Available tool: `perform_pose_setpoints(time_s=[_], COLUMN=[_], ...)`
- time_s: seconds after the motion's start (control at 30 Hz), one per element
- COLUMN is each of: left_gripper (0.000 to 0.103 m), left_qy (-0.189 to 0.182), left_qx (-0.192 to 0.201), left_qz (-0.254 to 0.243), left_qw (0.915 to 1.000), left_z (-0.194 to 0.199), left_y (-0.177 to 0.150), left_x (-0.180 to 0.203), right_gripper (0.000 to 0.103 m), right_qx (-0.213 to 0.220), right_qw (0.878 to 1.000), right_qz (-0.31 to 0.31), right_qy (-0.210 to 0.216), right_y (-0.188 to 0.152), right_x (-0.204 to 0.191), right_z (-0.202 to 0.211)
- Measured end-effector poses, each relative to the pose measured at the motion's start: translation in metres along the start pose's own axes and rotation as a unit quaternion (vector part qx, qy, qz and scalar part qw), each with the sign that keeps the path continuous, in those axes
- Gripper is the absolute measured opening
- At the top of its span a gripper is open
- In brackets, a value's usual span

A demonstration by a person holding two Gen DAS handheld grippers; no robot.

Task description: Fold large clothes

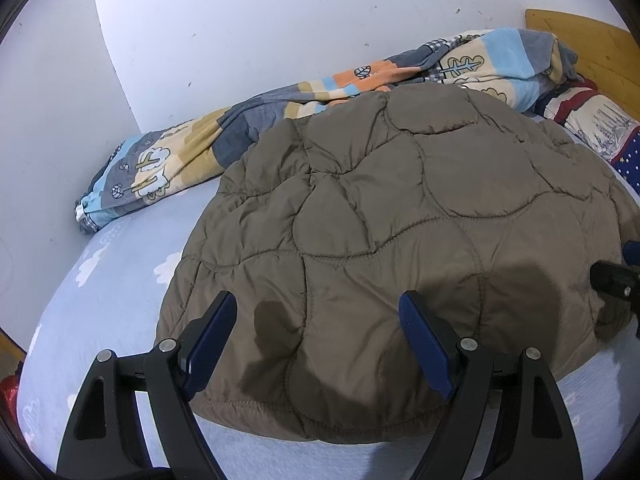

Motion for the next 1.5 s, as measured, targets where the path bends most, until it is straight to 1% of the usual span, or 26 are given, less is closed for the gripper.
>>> perform_pose_setpoints(time_s=[0.13,0.27,0.4,0.47,0.53,0.6,0.7,0.77,0.83,0.87,0.9,0.93,0.97,1.03,1.1,1.13,1.17,1.2,1.23,1.3,1.33,1.37,1.43,1.47,1.5], left_gripper=[0.083,0.083,0.083,0.083,0.083,0.083,0.083,0.083,0.083,0.083,0.083,0.083,0.083,0.082,0.082,0.082,0.082,0.082,0.082,0.082,0.082,0.082,0.082,0.082,0.082], left_qy=[-0.004,-0.005,-0.025,-0.039,-0.05,-0.073,-0.106,-0.111,-0.111,-0.111,-0.114,-0.118,-0.121,-0.137,-0.159,-0.177,-0.198,-0.212,-0.224,-0.241,-0.247,-0.252,-0.266,-0.271,-0.273], left_qx=[-0.002,-0.008,-0.022,-0.034,-0.038,-0.048,-0.059,-0.067,-0.076,-0.083,-0.091,-0.104,-0.114,-0.138,-0.155,-0.162,-0.167,-0.172,-0.178,-0.183,-0.184,-0.182,-0.171,-0.166,-0.164], left_qz=[0.011,0.034,0.053,0.056,0.071,0.094,0.14,0.174,0.218,0.242,0.268,0.295,0.313,0.362,0.405,0.43,0.455,0.473,0.49,0.518,0.527,0.534,0.553,0.56,0.562], left_qw=[0.9999,0.9994,0.9981,0.9971,0.9955,0.9917,0.9826,0.9762,0.9667,0.9604,0.9524,0.9425,0.935,0.9116,0.8869,0.8705,0.8518,0.8376,0.8232,0.8,0.7918,0.7861,0.7706,0.7653,0.763], left_z=[0.0,-0.001,-0.008,-0.013,-0.014,-0.015,-0.015,-0.016,-0.018,-0.02,-0.023,-0.027,-0.03,-0.038,-0.044,-0.048,-0.052,-0.054,-0.058,-0.061,-0.062,-0.063,-0.065,-0.067,-0.066], left_y=[0.001,0.0,-0.004,-0.006,-0.008,-0.007,-0.008,-0.013,-0.022,-0.028,-0.036,-0.046,-0.054,-0.075,-0.095,-0.105,-0.116,-0.123,-0.13,-0.143,-0.146,-0.149,-0.15,-0.15,-0.152], left_x=[-0.006,-0.016,-0.021,-0.02,-0.024,-0.032,-0.055,-0.076,-0.102,-0.115,-0.128,-0.141,-0.149,-0.167,-0.176,-0.179,-0.181,-0.181,-0.18,-0.176,-0.173,-0.17,-0.164,-0.163,-0.162], right_gripper=[0.073,0.073,0.073,0.073,0.073,0.073,0.073,0.073,0.073,0.073,0.073,0.073,0.073,0.073,0.074,0.074,0.074,0.074,0.074,0.074,0.074,0.075,0.075,0.075,0.075], right_qx=[0.019,0.025,0.003,-0.013,-0.031,-0.03,-0.019,-0.005,0.007,0.009,0.01,0.01,0.011,0.013,0.008,0.0,-0.007,-0.015,-0.025,-0.034,-0.035,-0.035,-0.04,-0.044,-0.046], right_qw=[1.0,0.999,0.997,0.995,0.995,0.995,0.995,0.994,0.992,0.99,0.987,0.983,0.981,0.972,0.962,0.958,0.955,0.95,0.942,0.93,0.925,0.921,0.91,0.899,0.889], right_qz=[-0.011,-0.035,-0.082,-0.094,-0.097,-0.096,-0.101,-0.106,-0.13,-0.143,-0.159,-0.181,-0.195,-0.232,-0.269,-0.285,-0.296,-0.311,-0.334,-0.367,-0.379,-0.387,-0.413,-0.433,-0.452], right_qy=[0.002,-0.011,0.003,0.009,0.014,0.015,0.016,0.008,-0.001,-0.002,-0.003,-0.006,-0.01,-0.022,-0.032,-0.034,-0.031,-0.023,-0.01,0.004,0.006,0.009,0.025,0.042,0.057], right_y=[0.006,0.013,0.017,0.015,0.011,0.012,0.018,0.024,0.03,0.033,0.034,0.036,0.037,0.036,0.031,0.027,0.025,0.022,0.017,0.011,0.008,0.007,0.001,-0.003,-0.006], right_x=[0.005,0.02,0.037,0.041,0.042,0.042,0.045,0.052,0.067,0.074,0.084,0.097,0.106,0.126,0.147,0.156,0.161,0.169,0.177,0.191,0.198,0.201,0.209,0.215,0.219], right_z=[0.007,0.008,0.001,-0.006,-0.012,-0.011,-0.002,0.006,0.013,0.016,0.019,0.022,0.024,0.029,0.031,0.031,0.03,0.028,0.026,0.024,0.025,0.024,0.022,0.02,0.017])
Point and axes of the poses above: each gripper's, at about its wrist camera, not at the fingertips, and z roughly against the way its jaws point, x to its right, y to its top, the point moved 2 cm from there along -z, roughly the way its jaws point, and after that the axes turned 13 degrees about -z, right-handed, at the moved point
